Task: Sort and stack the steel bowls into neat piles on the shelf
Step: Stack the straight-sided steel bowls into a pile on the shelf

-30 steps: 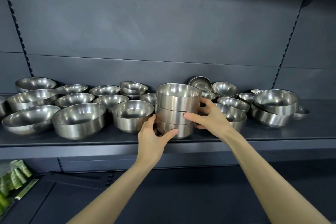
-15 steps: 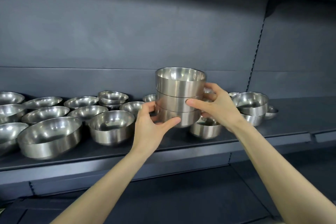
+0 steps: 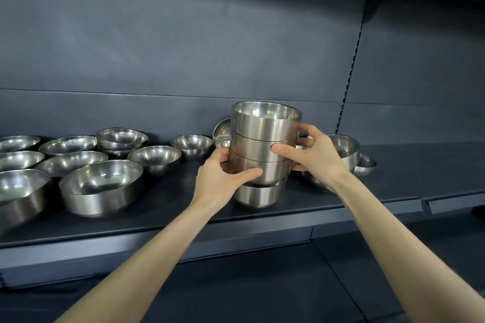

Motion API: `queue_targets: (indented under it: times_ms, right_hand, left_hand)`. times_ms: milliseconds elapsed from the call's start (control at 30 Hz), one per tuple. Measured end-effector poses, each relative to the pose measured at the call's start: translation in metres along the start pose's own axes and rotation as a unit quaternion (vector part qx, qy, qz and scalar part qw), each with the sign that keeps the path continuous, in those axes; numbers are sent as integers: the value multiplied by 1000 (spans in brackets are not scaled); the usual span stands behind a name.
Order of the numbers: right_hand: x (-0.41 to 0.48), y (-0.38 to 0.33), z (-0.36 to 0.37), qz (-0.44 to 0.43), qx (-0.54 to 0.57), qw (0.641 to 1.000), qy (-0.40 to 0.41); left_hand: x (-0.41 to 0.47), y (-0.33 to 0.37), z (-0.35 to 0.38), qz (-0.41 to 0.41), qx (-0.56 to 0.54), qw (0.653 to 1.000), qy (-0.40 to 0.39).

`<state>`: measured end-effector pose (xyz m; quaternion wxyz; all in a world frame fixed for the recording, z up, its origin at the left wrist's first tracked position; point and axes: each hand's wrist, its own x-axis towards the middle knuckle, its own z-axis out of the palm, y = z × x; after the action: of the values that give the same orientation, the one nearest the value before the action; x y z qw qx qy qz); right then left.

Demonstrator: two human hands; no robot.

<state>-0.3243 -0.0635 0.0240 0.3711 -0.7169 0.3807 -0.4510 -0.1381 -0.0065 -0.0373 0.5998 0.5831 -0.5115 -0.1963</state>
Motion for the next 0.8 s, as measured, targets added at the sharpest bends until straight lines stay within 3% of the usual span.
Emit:
queue_targets:
  times_ms: [333,800]
  right_hand:
    - [14,30,2,9,9,1000,-23]
    - [15,46,1,11,34,997,-73]
  left_hand:
    - [0,-17,6,-5,32,999,10]
    - [-7,-33,8,4,-30,999,-18]
